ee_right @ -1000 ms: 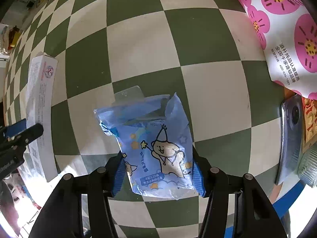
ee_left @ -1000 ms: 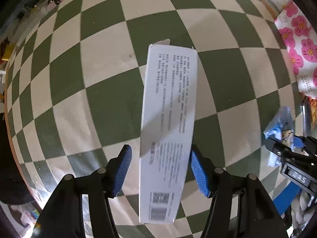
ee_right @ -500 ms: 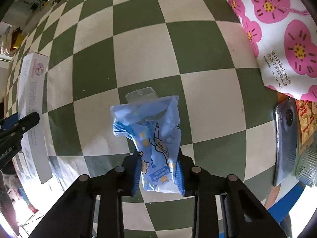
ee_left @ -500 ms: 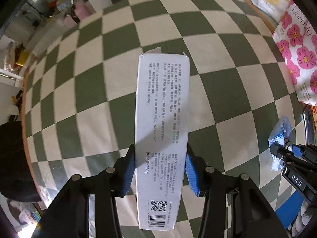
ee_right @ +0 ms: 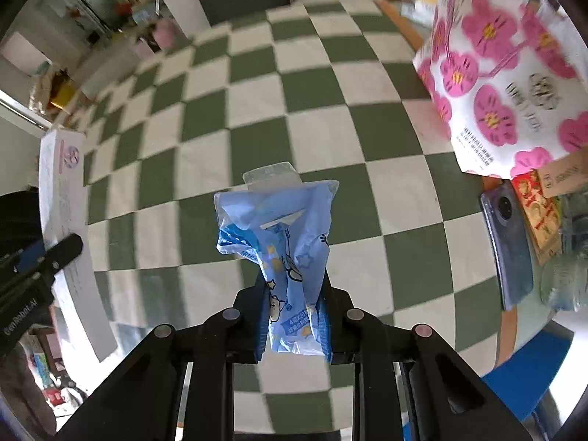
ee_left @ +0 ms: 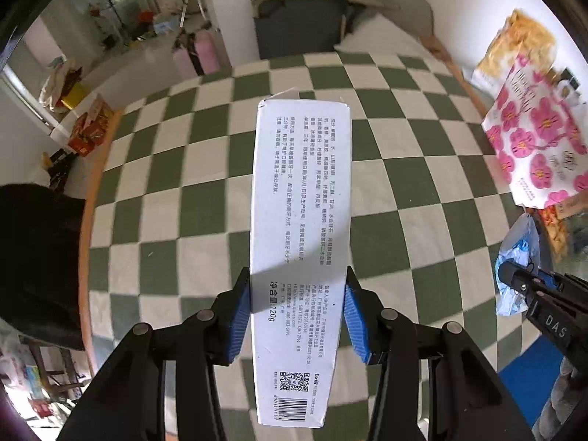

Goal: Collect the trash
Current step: 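Carry the toothpaste box and blue wrapper over the trash bin and release both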

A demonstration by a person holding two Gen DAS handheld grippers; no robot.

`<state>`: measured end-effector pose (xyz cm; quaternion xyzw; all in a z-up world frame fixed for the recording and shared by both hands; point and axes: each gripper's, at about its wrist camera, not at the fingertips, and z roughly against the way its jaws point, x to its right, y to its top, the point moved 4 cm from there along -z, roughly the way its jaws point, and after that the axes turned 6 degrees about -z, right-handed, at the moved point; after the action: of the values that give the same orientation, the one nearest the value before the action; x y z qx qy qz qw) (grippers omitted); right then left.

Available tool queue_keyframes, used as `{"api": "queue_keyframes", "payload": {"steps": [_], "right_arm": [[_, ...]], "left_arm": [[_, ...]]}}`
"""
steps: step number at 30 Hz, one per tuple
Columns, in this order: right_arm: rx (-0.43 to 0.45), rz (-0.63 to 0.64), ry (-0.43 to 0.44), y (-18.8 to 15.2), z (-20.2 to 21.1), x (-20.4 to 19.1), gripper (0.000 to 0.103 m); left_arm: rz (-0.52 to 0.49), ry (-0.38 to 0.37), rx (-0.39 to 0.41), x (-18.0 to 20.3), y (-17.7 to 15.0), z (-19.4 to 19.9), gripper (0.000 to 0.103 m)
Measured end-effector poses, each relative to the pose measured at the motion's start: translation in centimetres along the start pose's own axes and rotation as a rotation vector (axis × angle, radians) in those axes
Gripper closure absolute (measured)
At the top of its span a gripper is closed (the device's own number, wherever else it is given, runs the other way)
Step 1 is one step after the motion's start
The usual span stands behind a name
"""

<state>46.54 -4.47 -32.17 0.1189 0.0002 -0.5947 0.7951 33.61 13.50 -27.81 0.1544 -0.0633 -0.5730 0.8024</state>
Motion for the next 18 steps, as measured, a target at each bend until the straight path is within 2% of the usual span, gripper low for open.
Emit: {"api": "queue_keyframes", "payload": {"steps": [6,10,15,18], "right_arm": [[0.117,0.009,0.044,-5.7,5.6,-4.6,0.081],[0.183,0.016,0.065,-12.3,9.2,-8.0,0.081],[0.212,0.010,0.073,-21.6,12.5,-10.6,0.081],[0.175,-0.008,0.092,-27.1,12.8,-11.6,0.081]], "left_arm": [[0.022,-0.020,0.086,-3.6,-6.8,5.4,0.060],[0.020,-0.035,0.126,-6.1,-12.4,8.7,0.060],[0.005,-0.067,0.123,-8.4,-19.7,11.3,0.060],[0.022,-0.094,0.074,-9.4,-24.0,11.2,0.060]]}}
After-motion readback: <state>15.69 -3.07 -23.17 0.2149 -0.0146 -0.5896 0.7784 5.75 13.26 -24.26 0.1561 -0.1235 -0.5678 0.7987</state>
